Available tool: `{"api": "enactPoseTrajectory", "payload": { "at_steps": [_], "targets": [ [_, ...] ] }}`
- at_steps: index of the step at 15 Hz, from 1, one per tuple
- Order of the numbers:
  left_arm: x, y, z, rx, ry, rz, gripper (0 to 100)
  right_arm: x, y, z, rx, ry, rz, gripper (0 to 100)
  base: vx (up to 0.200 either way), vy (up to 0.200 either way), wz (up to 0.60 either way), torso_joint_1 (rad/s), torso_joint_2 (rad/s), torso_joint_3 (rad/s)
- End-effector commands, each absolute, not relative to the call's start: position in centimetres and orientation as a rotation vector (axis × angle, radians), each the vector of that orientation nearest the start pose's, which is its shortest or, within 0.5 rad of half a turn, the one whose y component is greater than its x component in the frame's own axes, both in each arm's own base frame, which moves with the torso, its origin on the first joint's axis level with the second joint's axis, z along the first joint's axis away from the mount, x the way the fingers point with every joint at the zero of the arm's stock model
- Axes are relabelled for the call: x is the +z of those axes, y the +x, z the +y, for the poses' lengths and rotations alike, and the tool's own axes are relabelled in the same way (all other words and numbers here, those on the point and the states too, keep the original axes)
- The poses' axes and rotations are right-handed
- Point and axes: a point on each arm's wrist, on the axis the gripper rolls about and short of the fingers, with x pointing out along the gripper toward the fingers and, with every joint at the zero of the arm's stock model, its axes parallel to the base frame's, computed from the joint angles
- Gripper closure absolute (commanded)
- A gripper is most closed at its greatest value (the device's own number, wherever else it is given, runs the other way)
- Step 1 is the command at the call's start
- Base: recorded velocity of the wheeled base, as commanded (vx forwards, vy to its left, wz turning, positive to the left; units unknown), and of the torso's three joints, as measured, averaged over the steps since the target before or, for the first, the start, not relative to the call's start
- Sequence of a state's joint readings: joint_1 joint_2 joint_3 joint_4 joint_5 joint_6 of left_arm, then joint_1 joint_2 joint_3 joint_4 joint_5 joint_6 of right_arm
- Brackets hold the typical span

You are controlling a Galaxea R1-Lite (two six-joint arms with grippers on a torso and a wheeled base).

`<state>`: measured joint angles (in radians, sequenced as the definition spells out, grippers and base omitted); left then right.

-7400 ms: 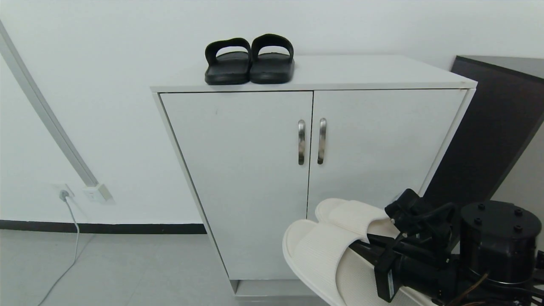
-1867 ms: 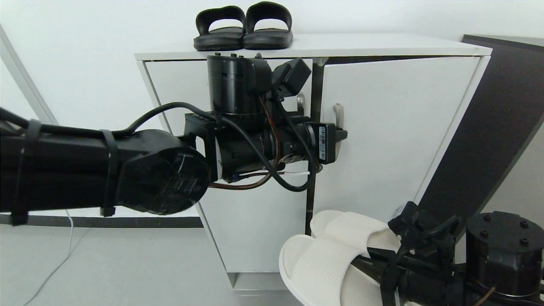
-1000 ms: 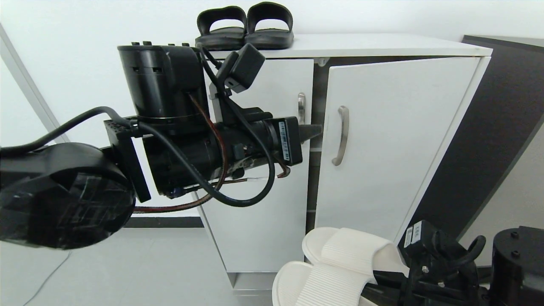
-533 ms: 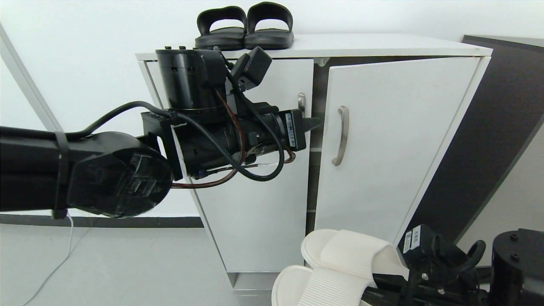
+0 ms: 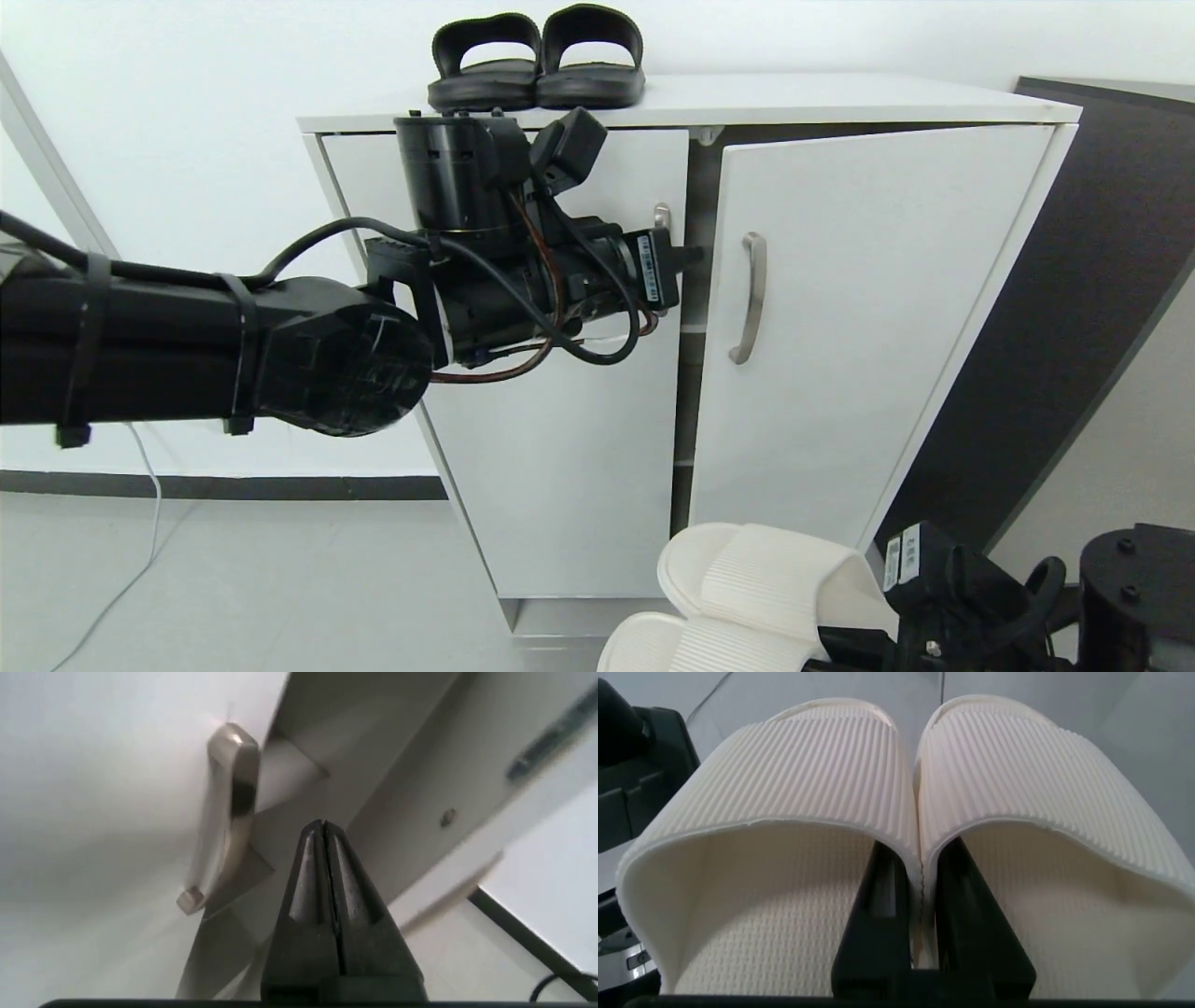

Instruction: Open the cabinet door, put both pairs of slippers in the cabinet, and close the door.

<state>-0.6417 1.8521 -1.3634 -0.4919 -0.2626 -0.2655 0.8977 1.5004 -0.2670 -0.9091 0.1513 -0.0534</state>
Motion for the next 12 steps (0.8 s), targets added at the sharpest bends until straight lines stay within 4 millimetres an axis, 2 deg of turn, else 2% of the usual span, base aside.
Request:
{"api": "enactPoseTrajectory", "payload": {
  "at_steps": [1,3,5,9,11,12],
  "targets": [
    [26.9,30.1,-23.5,-0.905,-0.249,0.127,100,12.5,12.4,16.3,1.054,-0.177,0.298,100,0.0,0.0,0.0,0.0,0.0,0.0],
    [26.7,30.0,-24.1,-0.918,-0.251,0.13,100,12.5,12.4,16.3,1.054,-0.177,0.298,100,0.0,0.0,0.0,0.0,0.0,0.0],
    [26.5,29.6,-24.9,-0.94,-0.253,0.106,100,12.1,12.0,16.3,1.07,-0.185,0.312,100,-0.2,0.0,0.0,0.005,0.0,0.005],
    [25.3,25.0,-27.0,-1.066,-0.247,0.092,100,11.5,11.2,16.1,1.12,-0.214,0.33,100,-0.2,0.0,0.0,0.0,0.0,-0.004],
    [25.4,24.3,-27.0,-1.079,-0.247,0.088,100,11.3,11.0,15.9,1.143,-0.217,0.335,100,-0.2,0.0,0.0,0.0,0.0,0.005],
    [25.3,24.4,-27.0,-1.077,-0.248,0.089,100,11.3,11.0,15.9,1.145,-0.225,0.331,100,0.0,0.0,0.0,0.0,0.0,0.0]
  ]
}}
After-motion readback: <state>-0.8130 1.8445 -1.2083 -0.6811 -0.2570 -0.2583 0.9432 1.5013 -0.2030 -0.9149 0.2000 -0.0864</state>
